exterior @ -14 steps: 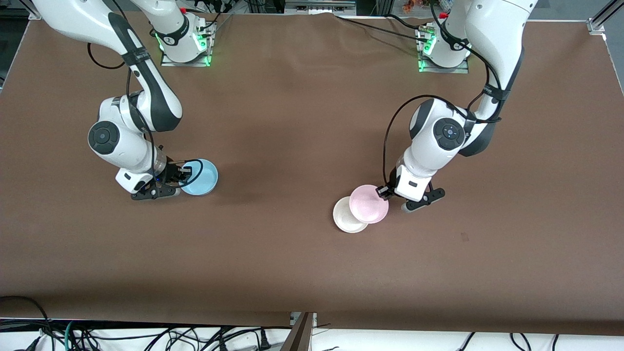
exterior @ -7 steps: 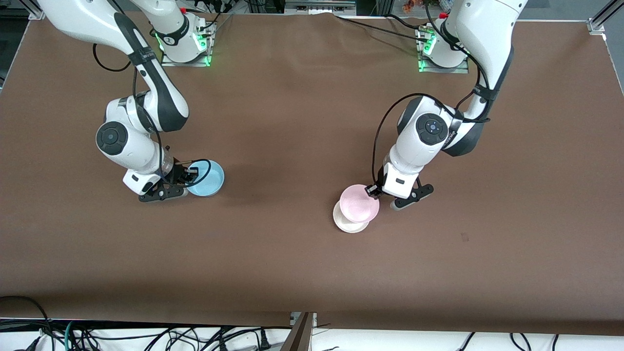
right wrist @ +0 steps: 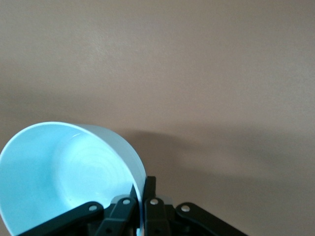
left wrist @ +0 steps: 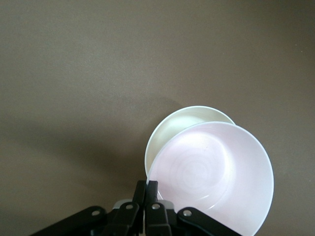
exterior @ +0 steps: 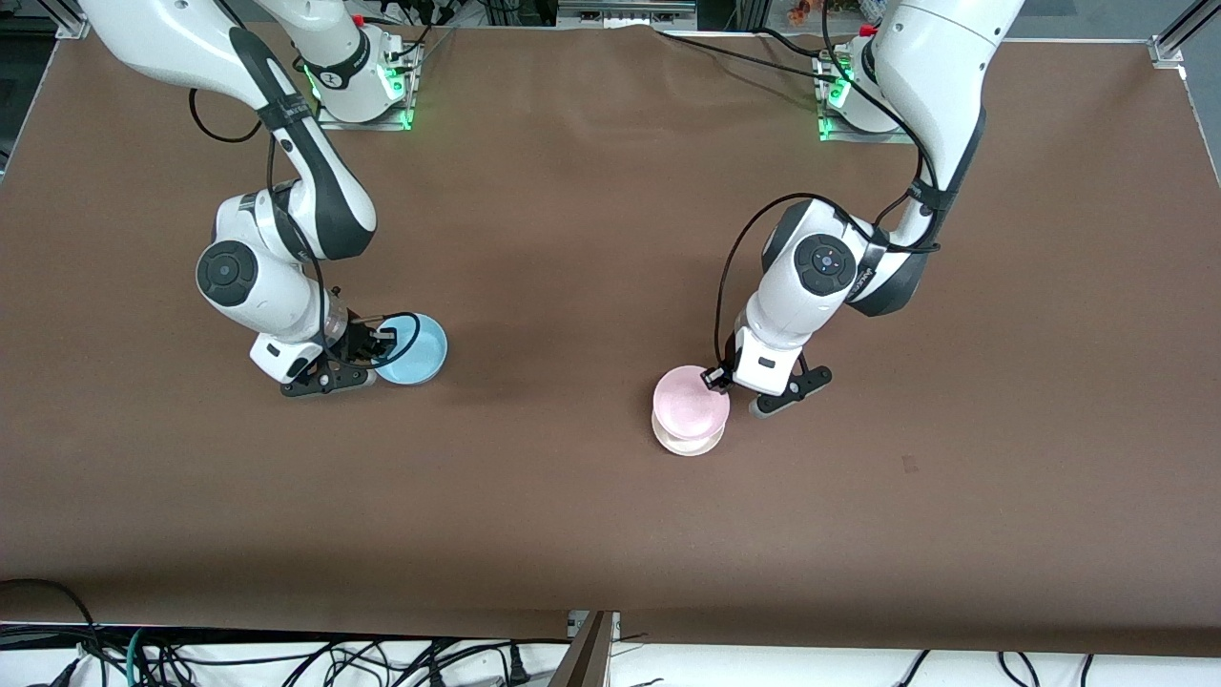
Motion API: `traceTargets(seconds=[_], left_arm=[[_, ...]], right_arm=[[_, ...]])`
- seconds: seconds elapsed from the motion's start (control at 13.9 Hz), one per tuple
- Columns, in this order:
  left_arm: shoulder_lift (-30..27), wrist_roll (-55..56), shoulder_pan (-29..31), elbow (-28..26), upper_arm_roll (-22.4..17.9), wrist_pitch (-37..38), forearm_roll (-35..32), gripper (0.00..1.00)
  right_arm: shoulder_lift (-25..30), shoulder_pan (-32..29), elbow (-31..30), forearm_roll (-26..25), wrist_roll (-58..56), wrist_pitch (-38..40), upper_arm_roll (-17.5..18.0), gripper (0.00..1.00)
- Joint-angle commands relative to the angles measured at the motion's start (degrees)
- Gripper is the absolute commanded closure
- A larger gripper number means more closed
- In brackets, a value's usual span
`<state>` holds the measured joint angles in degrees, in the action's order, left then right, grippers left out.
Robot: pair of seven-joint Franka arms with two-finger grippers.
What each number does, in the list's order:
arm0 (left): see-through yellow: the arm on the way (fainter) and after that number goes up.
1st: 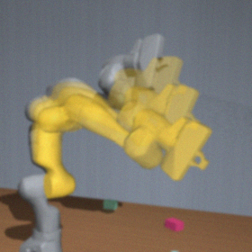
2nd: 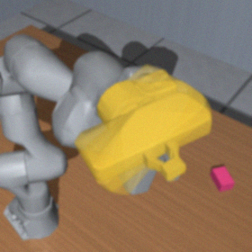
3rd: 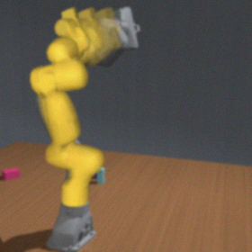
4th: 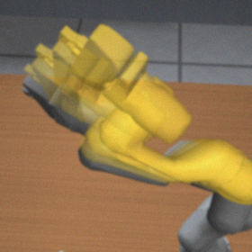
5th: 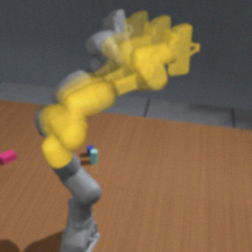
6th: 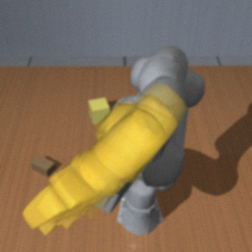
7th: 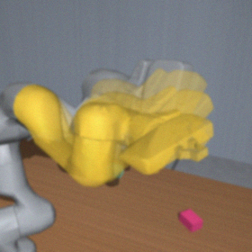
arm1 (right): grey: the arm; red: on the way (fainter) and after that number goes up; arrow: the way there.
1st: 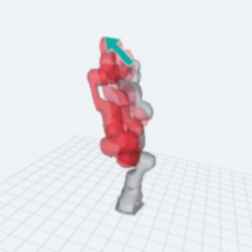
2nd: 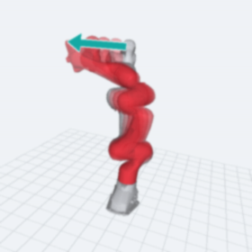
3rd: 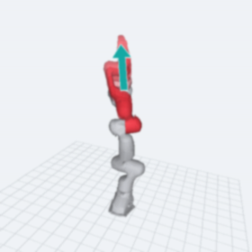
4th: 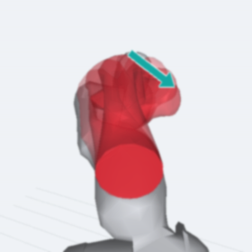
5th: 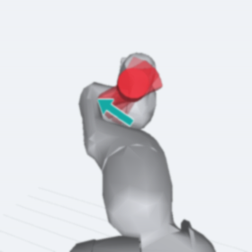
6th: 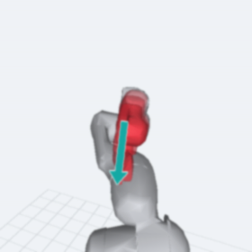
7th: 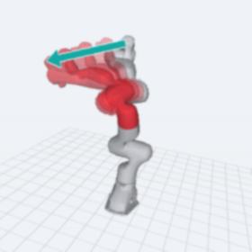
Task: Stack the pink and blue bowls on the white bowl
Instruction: 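Lower the pink bowl into the white bowl while the right gripper carries the blue bowl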
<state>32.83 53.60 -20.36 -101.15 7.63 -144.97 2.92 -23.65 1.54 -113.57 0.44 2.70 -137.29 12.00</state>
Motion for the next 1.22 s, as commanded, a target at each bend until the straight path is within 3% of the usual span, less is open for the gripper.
traceTargets(seconds=[0.0, 0.72, 1.15], left_arm=[[1.27, 1.95, -0.82, 1.40, -0.86, -2.23, -1.95, 1.00], [3.03, 2.21, -0.82, 1.48, -1.21, -4.80, -2.48, 1.00], [4.34, 2.39, -0.82, 1.48, -1.30, -6.20, -3.27, 1.00]], right_arm=[[-0.79, 0.13, 1.86, 0.97, 0.55, 1.06, 0.21, 1.00], [-2.63, 6.19, 6.34, 1.49, 10.12, 1.15, 0.21, 1.00], [-3.86, 10.15, 10.65, 9.92, 13.56, 1.86, 0.21, 1.00]])
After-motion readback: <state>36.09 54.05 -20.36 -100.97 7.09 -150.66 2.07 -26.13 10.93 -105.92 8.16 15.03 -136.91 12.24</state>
